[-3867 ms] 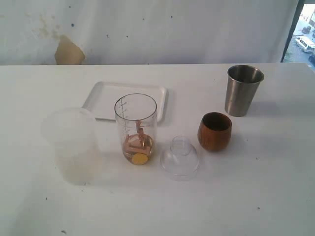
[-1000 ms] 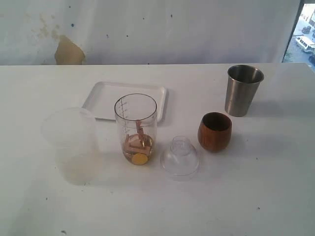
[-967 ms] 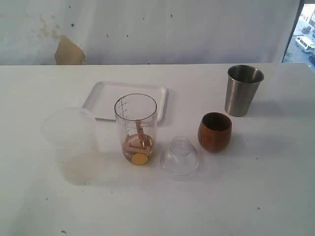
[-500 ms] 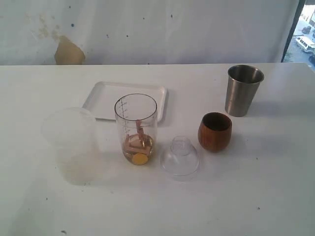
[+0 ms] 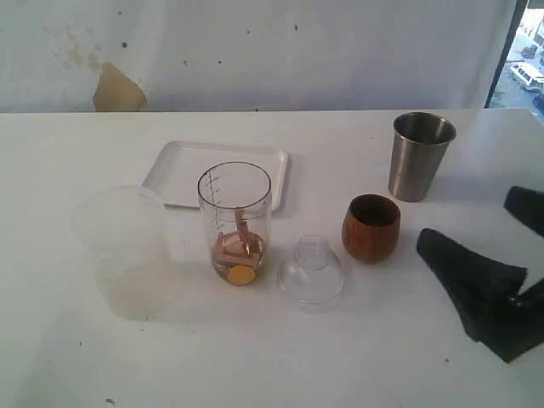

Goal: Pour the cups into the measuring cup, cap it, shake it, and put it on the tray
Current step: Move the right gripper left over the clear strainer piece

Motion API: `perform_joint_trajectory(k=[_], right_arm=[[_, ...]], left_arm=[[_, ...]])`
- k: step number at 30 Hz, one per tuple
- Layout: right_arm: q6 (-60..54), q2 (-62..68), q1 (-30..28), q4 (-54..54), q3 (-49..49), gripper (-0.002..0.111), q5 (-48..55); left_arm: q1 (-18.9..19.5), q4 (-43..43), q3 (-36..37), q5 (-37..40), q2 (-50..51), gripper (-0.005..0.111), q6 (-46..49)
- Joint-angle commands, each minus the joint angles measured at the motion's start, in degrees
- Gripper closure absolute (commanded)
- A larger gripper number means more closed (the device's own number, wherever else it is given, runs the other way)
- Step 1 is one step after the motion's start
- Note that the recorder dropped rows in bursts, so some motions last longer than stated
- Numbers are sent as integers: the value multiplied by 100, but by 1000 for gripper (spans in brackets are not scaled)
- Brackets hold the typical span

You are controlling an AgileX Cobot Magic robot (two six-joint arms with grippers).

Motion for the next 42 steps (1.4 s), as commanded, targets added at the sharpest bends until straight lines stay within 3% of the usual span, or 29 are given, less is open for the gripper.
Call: perform_joint_trajectory(k=[1,4,7,12,16,22,24,31,34,38,42], right_arm=[[-251,1777,25,-214,-335,9,-1072],[-799,3109,260,-324,-661,9,-1646],[-1719,3972,802,-317,-945,9,-1442],[-2064,4676,1618,540,-1600,9,-9],[-2110,4780,2008,637,-2115,9,911],[-1754,4780,2086,644,-2473,9,1475],[-981,4780,2086,644,-2479,9,1260],[-972,4780,2086,577,-2562,9,852],[-945,4780,2174,666,-2686,17,1253],[-932,4780,2430,655,-3016,49,2305],[-522,4780,2731,473,-3524,46,3096]], left_arm=[[11,-69,-12,-14,26,3,4],[11,-69,-12,-14,26,3,4],[11,-69,-12,-14,26,3,4],[11,-69,-12,-14,26,3,4],[11,-69,-12,-14,26,3,4],[11,-69,-12,-14,26,3,4],[11,-69,-12,-14,26,3,4],[11,-69,-12,-14,26,3,4],[11,-69,-12,-14,26,3,4],[11,-69,-12,-14,26,3,4],[11,-69,-12,-14,26,3,4]])
